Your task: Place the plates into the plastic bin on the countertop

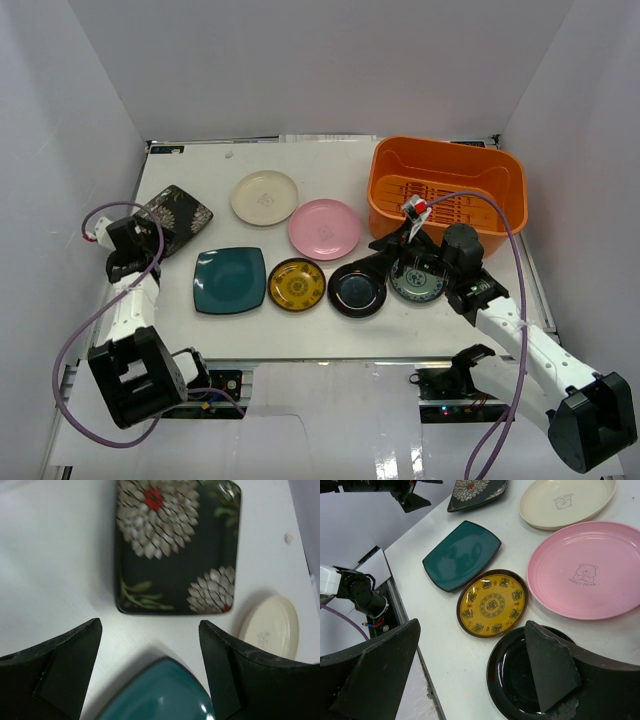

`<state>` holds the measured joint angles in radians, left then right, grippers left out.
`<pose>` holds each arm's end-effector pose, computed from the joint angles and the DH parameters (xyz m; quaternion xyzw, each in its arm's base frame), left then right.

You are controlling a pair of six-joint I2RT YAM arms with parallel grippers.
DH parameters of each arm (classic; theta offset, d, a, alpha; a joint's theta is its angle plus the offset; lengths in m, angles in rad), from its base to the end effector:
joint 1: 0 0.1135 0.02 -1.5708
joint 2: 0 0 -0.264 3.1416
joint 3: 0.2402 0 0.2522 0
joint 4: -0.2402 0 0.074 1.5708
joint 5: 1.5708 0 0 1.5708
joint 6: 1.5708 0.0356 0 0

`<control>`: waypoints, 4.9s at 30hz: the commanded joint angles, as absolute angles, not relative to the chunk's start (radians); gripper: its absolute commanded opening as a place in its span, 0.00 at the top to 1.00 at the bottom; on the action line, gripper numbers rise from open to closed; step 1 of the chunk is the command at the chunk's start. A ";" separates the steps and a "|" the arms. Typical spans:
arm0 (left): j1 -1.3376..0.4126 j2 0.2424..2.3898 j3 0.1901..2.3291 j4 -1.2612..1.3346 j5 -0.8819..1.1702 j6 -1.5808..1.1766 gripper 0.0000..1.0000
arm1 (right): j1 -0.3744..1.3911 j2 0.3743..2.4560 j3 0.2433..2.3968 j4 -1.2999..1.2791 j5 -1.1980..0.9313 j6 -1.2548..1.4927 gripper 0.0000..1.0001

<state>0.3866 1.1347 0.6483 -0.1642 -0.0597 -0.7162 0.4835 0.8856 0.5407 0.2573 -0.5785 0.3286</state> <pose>0.2217 0.0925 0.2250 -0.4805 0.7559 -0.0464 0.4422 0.1744 0.1135 0.2825 -0.2468 0.6897 0.4489 0.5117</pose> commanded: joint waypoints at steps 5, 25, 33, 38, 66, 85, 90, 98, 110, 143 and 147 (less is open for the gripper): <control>0.584 1.259 0.620 -0.008 0.118 -0.706 0.11 | 0.489 0.874 0.528 0.308 -0.572 0.321 0.09; 0.629 1.850 0.712 0.399 0.475 -0.790 0.34 | 0.494 0.966 0.523 0.334 -0.563 0.313 0.12; 0.569 1.898 0.647 0.609 0.499 -0.917 1.00 | 0.502 1.011 0.560 0.282 -0.546 0.302 0.12; 0.561 1.780 0.609 0.716 0.512 -1.023 1.00 | 0.531 1.084 0.617 0.282 -0.546 0.328 0.12; -0.075 1.034 0.617 0.244 0.679 -0.857 1.00 | 0.598 1.512 1.221 -0.020 -0.251 0.253 0.06; -0.210 1.058 0.868 0.008 0.726 -0.639 0.21 | 0.361 1.352 1.097 0.179 -0.337 0.518 0.92; -0.259 1.000 0.833 -0.055 0.629 -0.575 0.14 | 0.021 1.286 1.120 0.170 -0.439 0.581 0.92; -0.327 1.009 0.864 -0.123 0.568 -0.516 0.06 | -0.277 1.530 1.290 0.006 -0.511 0.443 0.92; -0.356 1.055 0.882 -0.230 0.313 -0.486 0.08 | -0.235 1.862 1.537 -0.287 -0.568 0.229 0.81; 0.230 0.948 0.669 -0.548 0.085 -0.540 0.12 | 0.679 1.524 1.101 0.217 -0.475 0.278 0.57; 0.203 0.870 0.687 -0.431 0.359 -0.508 0.11 | 0.741 1.768 1.265 0.149 -0.498 0.267 0.44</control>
<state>0.2222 0.9405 0.6552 -0.5411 0.1223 -0.5354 0.7307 1.6836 1.1492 0.1436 -0.4129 0.2794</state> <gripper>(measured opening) 0.882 0.528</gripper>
